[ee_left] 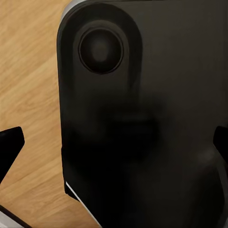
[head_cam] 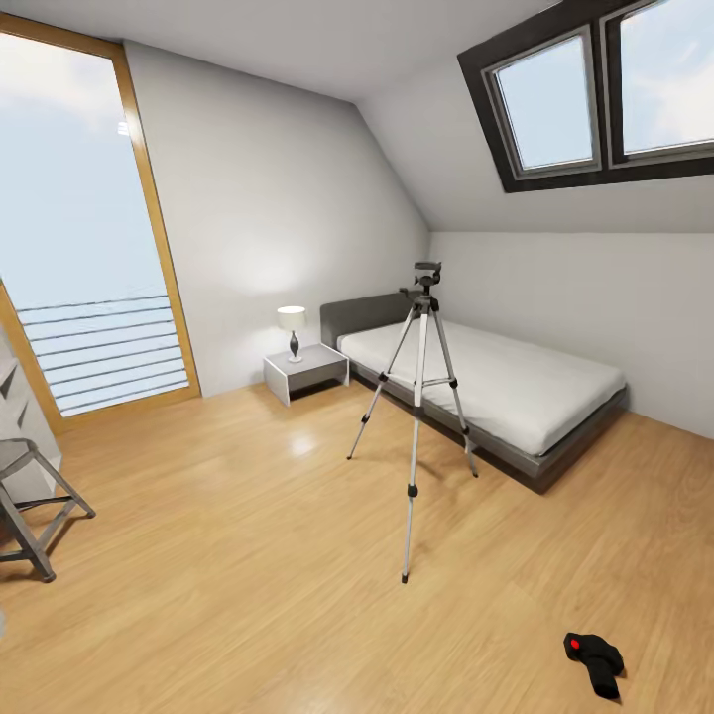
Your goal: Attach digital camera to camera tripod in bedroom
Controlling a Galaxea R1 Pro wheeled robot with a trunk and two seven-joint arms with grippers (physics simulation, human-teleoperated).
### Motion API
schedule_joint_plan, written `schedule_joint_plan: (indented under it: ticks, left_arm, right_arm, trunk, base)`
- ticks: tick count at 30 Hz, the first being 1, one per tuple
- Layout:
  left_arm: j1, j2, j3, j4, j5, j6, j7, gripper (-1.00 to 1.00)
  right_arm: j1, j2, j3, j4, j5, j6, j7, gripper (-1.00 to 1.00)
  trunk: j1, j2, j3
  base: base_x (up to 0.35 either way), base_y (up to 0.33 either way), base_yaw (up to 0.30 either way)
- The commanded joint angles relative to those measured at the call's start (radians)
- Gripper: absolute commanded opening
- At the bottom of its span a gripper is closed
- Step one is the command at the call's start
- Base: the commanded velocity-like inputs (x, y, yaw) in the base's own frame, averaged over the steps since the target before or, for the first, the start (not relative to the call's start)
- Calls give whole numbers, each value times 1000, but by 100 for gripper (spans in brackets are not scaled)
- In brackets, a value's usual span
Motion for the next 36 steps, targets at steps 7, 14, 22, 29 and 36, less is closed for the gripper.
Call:
schedule_joint_plan:
  ticks: [7,14,22,29,36]
  left_arm:
    - [0,0,1,-1,3,-2,0,100]
    - [0,-1,1,-1,3,-2,0,100]
    - [0,0,1,-1,3,-2,0,100]
    - [0,0,0,-1,3,-2,0,100]
    - [0,0,0,-1,3,-2,0,100]
  right_arm:
    - [0,-2,-6,0,-4,-32,-2,100]
    - [0,-2,-3,0,-3,-33,-1,100]
    - [0,-2,-2,0,-3,-33,0,100]
    - [0,-2,-2,0,-2,-34,-1,100]
    - [0,-2,-2,0,-2,-34,-1,100]
  trunk:
    - [0,0,-1]
    - [0,0,-1]
    - [0,0,-1]
    - [0,0,-1]
    - [0,0,-1]
  base:
    - [0,0,-117]
    - [0,0,-267]
    - [52,0,-281]
    - [216,1,-283]
    - [308,68,-283]
